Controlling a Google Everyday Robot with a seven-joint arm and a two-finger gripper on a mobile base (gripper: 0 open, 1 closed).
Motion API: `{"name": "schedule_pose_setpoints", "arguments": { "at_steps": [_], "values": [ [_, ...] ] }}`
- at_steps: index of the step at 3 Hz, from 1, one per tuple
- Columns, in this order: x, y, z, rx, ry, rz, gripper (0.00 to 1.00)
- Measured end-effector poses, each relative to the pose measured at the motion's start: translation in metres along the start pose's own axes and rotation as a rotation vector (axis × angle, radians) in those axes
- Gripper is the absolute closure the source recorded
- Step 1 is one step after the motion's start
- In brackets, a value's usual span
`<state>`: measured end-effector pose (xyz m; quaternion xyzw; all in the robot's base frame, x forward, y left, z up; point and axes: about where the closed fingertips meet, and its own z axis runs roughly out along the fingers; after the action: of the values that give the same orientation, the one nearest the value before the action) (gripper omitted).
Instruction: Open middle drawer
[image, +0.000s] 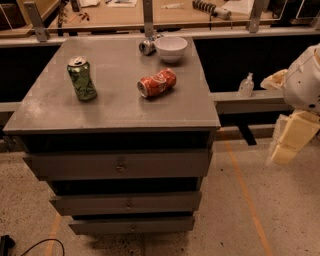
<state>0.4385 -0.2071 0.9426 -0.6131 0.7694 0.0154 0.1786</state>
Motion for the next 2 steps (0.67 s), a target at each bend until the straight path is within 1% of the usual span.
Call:
{"name": "schedule_pose_setpoints", "arguments": {
  "at_steps": [1,2],
  "values": [
    [0.001,0.028,0.062,-0.112,-0.139,0.033,0.0],
    [-0.007,0.062,0.132,-0.209,-0.235,-0.02,0.0]
  ]
}}
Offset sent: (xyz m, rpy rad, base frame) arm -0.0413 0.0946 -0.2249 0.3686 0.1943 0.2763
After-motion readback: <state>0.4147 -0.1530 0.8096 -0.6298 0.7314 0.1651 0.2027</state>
